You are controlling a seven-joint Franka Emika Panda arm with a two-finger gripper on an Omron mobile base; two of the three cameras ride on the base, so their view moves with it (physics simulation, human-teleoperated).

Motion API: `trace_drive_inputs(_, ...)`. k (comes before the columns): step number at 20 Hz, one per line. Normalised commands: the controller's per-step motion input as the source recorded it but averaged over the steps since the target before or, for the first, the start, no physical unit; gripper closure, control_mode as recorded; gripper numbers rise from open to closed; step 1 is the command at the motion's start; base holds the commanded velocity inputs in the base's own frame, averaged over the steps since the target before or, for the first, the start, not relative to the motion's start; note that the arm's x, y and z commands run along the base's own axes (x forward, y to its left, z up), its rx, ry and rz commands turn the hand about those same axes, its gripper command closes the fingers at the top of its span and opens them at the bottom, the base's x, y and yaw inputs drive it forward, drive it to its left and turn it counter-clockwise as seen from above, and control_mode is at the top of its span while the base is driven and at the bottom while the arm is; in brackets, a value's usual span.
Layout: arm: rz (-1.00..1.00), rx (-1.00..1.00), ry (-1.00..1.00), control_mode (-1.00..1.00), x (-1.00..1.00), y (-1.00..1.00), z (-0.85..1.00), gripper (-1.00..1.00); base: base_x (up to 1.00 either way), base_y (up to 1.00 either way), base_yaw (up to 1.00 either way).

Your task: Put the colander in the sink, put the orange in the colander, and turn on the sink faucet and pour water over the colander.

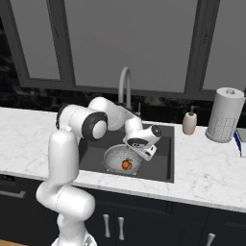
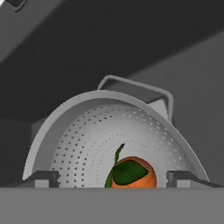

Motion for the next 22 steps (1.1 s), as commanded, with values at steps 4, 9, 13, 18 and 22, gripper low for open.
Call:
trace_drive_inputs(4,0.00,0.01,-0.10,-1.00,-0.11,0.00,0.73,-1.00,0.00,0.00,0.00)
trace_drive_inputs(9,0.00,0.00,-0.12,-1.00,-0.26,0.00,0.70,-1.00,0.00,0.00,0.00)
trace_drive_inputs(13,0.00,0.04,-0.18,-1.00,-0.42,0.00,0.58,-1.00,0.00,0.00,0.00)
trace_drive_inputs(18,-0.04,0.09,-0.23,-1.00,-0.45,0.00,0.54,-1.00,0.00,0.00,0.00)
trace_drive_inputs(22,-0.07,0.20,-0.28,-1.00,-0.42,0.00,0.44,-1.00,0.00,0.00,0.00)
